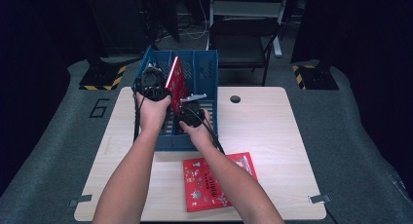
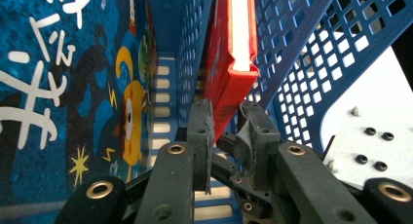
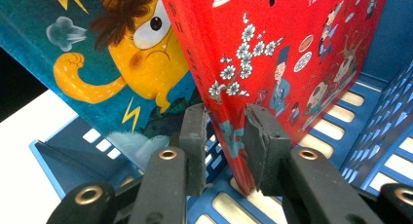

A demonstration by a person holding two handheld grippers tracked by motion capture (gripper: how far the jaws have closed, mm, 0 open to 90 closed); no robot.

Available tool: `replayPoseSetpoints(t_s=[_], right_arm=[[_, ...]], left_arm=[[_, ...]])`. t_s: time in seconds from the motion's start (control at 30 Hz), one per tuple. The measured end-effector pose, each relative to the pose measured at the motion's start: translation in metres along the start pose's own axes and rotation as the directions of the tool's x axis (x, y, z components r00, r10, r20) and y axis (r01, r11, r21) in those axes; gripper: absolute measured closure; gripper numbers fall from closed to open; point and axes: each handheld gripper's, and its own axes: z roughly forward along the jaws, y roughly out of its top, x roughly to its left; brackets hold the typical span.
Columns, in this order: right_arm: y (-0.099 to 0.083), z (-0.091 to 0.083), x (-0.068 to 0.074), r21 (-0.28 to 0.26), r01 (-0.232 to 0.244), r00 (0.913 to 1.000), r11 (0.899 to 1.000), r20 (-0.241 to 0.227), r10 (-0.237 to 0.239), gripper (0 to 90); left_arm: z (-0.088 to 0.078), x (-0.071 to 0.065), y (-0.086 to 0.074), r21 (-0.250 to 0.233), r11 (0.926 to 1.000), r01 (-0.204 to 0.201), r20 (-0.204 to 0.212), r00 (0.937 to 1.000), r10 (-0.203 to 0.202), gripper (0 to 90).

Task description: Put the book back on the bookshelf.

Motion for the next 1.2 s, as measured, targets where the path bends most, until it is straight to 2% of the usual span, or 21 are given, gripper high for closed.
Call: replayPoseSetpoints(t_s=[0.23, 0.33, 0.53, 0.63, 0.8, 0.9, 0.93, 1.07, 1.2], right_arm=[[0.001, 0.0, 0.002, -0.003, 0.007, 0.9999, 1.0, 0.013, -0.007, 70.1], [0.002, 0.0, 0.004, -0.005, -0.01, 0.9998, 1.0, 0.019, 0.01, 69.8], [0.003, -0.002, 0.006, -0.011, -0.012, 0.9996, 1.0, 0.024, 0.012, 69.1], [0.003, -0.004, 0.007, -0.004, 0.014, 0.9998, 1.0, 0.012, -0.014, 68.5], [0.005, -0.006, 0.009, -0.015, 0.029, 0.9995, 0.999, 0.008, -0.029, 67.9], [0.004, -0.01, 0.011, -0.002, 0.02, 0.9997, 1.0, 0.012, -0.02, 67.3], [0.004, -0.01, 0.01, -0.01, 0.037, 0.9992, 0.999, 0.016, -0.037, 67.0], [0.0, -0.018, 0.014, -0.006, 0.032, 0.9993, 0.999, 0.021, -0.031, 64.6], [-0.002, -0.026, 0.017, -0.006, 0.046, 0.9988, 0.999, 0.017, -0.046, 62.8]], left_arm=[[-0.006, 0.001, -0.001, -0.013, 0.9998, -0.016, -0.001, 0.9999, 0.016, 71.4], [-0.009, 0.002, -0.001, -0.021, 0.9996, -0.021, 0.002, 0.9998, 0.021, 67.3], [-0.014, 0.003, -0.003, -0.024, 0.9995, -0.019, 0.014, 0.9997, 0.019, 65.7], [-0.015, 0.003, -0.003, -0.02, 0.9995, -0.025, 0.017, 0.9995, 0.026, 63.8], [-0.018, 0.003, -0.004, -0.021, 0.9992, -0.033, 0.023, 0.9992, 0.033, 61.2], [-0.021, 0.003, -0.006, -0.011, 0.9988, -0.048, 0.04, 0.998, 0.048, 60.0], [-0.021, 0.003, -0.007, -0.011, 0.9988, -0.047, 0.042, 0.998, 0.047, 59.4], [-0.026, 0.004, -0.011, -0.018, 0.9978, -0.064, 0.055, 0.9964, 0.065, 57.0], [-0.032, 0.005, -0.014, -0.015, 0.9965, -0.083, 0.079, 0.9933, 0.084, 53.9]])
